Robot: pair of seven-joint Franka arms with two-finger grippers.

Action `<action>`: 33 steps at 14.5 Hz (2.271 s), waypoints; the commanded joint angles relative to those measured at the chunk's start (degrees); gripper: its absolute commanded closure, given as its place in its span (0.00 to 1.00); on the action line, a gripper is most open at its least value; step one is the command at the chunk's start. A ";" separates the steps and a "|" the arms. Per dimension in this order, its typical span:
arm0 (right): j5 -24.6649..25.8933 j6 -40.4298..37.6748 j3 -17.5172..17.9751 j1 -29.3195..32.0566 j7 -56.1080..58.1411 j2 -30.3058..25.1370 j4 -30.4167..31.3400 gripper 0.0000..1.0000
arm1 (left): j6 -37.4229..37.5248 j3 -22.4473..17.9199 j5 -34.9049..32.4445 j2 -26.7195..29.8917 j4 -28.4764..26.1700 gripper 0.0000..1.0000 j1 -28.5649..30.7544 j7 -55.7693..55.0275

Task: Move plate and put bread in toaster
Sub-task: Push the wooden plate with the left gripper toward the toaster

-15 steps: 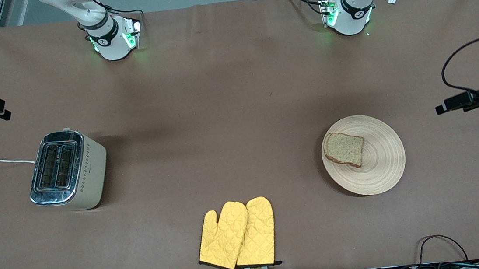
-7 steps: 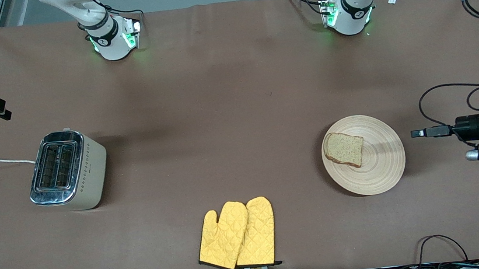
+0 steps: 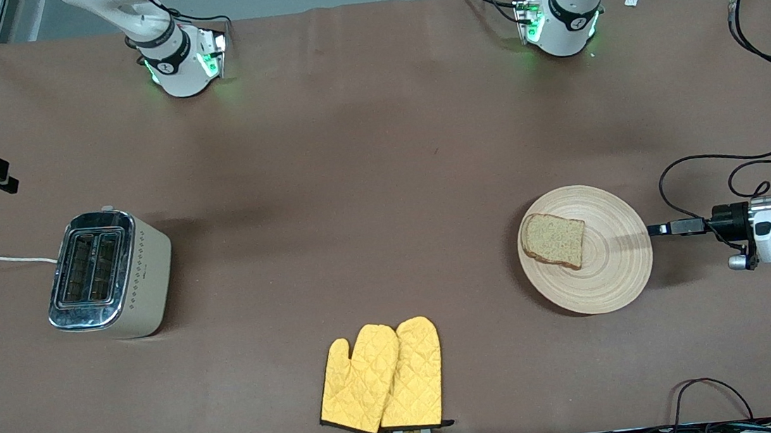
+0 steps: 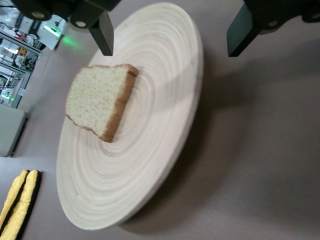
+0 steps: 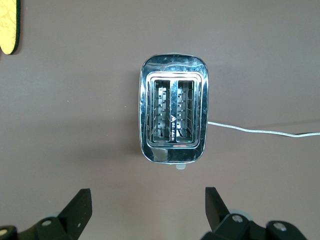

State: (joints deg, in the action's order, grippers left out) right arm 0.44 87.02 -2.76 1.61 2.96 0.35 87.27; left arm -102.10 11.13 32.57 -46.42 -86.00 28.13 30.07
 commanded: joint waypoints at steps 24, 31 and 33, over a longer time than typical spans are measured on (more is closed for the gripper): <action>-0.09 -0.45 -0.40 -0.46 -0.41 0.00 -0.26 0.00 | -0.47 10.91 3.20 -2.97 3.47 1.00 0.17 5.82; -0.09 -0.45 -0.40 -0.29 -0.41 0.00 -0.26 0.00 | -4.41 16.03 11.63 -3.59 4.00 1.00 -13.25 -0.53; -0.26 -0.45 -0.58 0.06 -0.23 0.09 -0.26 0.00 | -10.11 16.03 16.53 -3.67 3.91 1.00 -18.96 -2.20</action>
State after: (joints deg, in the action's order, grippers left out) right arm 0.44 87.00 -2.91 1.61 2.96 0.35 87.27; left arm -109.18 26.89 44.25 -50.24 -82.69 13.13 29.15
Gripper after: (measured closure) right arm 0.000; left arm 0.894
